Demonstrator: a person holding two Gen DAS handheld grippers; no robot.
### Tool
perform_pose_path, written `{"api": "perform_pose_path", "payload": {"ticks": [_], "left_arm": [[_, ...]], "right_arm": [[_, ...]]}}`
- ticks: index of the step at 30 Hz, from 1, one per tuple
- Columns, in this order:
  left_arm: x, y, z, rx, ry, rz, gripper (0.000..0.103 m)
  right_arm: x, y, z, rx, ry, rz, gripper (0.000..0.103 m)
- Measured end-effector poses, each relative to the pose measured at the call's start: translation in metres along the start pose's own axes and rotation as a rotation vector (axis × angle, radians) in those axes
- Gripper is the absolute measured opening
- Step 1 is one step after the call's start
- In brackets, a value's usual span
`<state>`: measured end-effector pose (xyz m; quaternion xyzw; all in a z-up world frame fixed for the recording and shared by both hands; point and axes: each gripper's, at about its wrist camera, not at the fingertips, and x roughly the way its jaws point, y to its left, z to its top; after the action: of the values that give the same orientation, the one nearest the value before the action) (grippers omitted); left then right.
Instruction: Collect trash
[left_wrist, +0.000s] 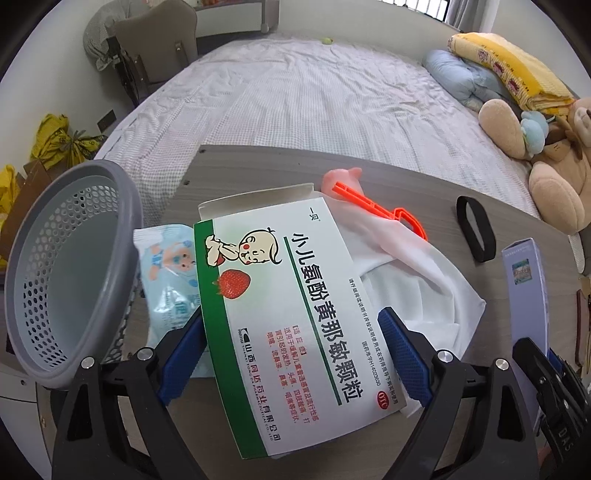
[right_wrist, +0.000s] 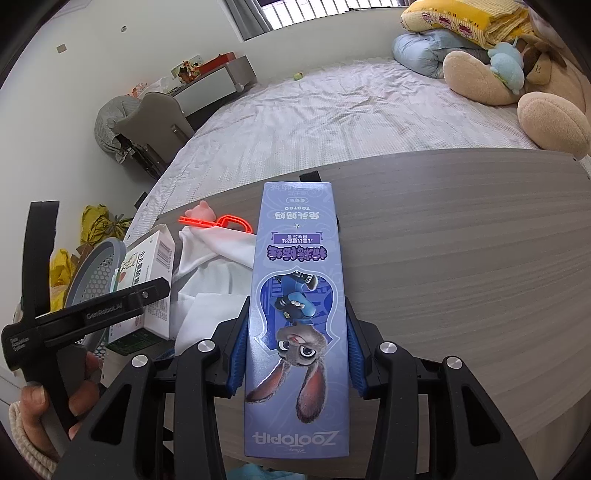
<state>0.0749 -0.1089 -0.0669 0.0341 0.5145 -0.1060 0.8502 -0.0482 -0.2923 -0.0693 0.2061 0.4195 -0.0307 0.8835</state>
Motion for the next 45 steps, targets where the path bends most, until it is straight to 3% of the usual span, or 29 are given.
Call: {"api": "perform_pose_path", "payload": {"ticks": [7,10,18,21,23,28,37,45], "left_arm": [[-0.029,0.004,-0.006,0.03,-0.066,-0.002,0.085],[-0.032,0.009,-0.009,0.032,-0.058,-0.021,0.06],[-0.018,0.018,-0.031,0.04,0.007,-0.038,0.06],[-0.023,0.021,-0.038,0.04,-0.001,-0.044,0.066],[-0.029,0.023,-0.041,0.042,-0.019,-0.036,0.078],[-0.039,0.024,-0.045,0.04,-0.047,-0.028,0.085],[-0.032,0.01,-0.047,0.076,-0.04,0.0,0.095],[-0.013,0.004,-0.045,0.085,-0.002,0.029,0.096]], "right_arm": [[-0.006,0.013,0.001,-0.021,-0.01,-0.001,0.043],[-0.007,0.02,0.0,-0.031,-0.01,0.001,0.043],[-0.008,0.033,-0.003,-0.052,-0.009,-0.003,0.043],[-0.008,0.035,-0.004,-0.055,-0.008,-0.004,0.043],[-0.007,0.037,-0.005,-0.058,-0.007,0.0,0.043],[-0.009,0.041,-0.007,-0.07,-0.007,0.014,0.043],[-0.013,0.029,-0.009,-0.049,-0.014,0.019,0.043],[-0.013,0.024,-0.009,-0.039,-0.012,0.023,0.043]]}}
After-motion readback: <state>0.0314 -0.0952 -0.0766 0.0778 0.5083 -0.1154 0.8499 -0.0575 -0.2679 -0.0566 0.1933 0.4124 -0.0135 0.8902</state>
